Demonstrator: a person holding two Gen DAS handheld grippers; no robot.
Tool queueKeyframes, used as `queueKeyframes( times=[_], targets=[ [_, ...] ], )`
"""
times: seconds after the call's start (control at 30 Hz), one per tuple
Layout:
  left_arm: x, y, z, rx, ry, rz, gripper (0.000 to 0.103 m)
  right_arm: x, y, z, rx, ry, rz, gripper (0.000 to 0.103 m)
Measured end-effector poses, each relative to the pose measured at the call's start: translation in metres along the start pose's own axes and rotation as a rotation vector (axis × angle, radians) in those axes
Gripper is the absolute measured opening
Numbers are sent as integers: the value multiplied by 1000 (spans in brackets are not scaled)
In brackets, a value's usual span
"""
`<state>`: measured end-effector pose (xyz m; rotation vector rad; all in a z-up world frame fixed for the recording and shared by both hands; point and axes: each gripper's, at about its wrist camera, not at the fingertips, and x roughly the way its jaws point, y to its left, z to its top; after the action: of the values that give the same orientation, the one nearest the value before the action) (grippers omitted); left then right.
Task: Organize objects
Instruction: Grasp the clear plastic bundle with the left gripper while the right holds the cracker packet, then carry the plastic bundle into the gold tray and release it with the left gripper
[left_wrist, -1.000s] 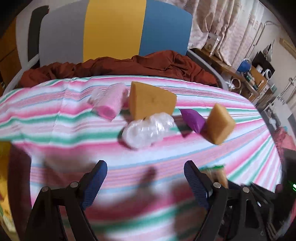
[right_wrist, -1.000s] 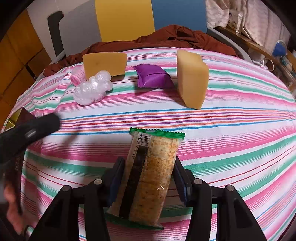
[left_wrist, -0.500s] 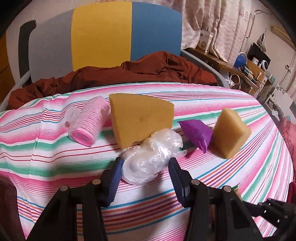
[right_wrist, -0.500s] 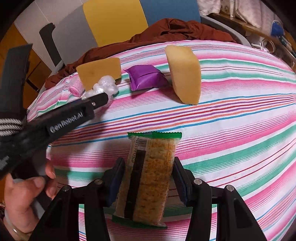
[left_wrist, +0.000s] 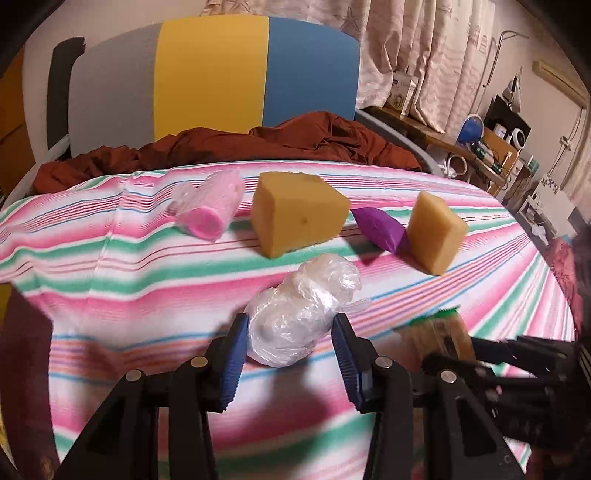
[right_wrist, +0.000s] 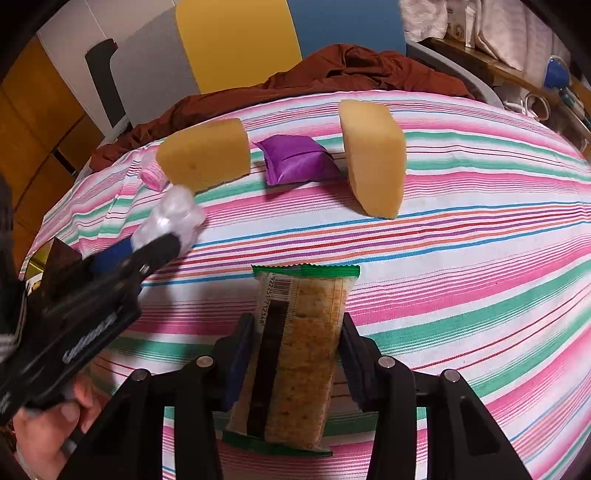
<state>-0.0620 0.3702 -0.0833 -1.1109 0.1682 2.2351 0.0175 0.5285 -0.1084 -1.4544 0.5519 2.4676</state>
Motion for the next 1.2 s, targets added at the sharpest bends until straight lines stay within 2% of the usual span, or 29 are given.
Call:
queueKeyframes(
  times=[0.3,0.6,0.83,0.93,1.2],
  targets=[
    [-59,10,-19,-3,-73,-14,46,-9,7,-5,-25,-36,29,45],
    [-131,13,-39,51,-170,9,46,-16,19,-10,-61,-74,52,45],
    [-173,36,-54,-4,-217,6,46,-21,25,-14,-88,-100,50,45],
    [-194,47,-59,-65,-242,-40,46,-24,29,-15,-104,-114,50,45],
    [-250,49,-39,-52,-344,-55,46,-31,41,-17,-163,-159,34,45]
  ],
)
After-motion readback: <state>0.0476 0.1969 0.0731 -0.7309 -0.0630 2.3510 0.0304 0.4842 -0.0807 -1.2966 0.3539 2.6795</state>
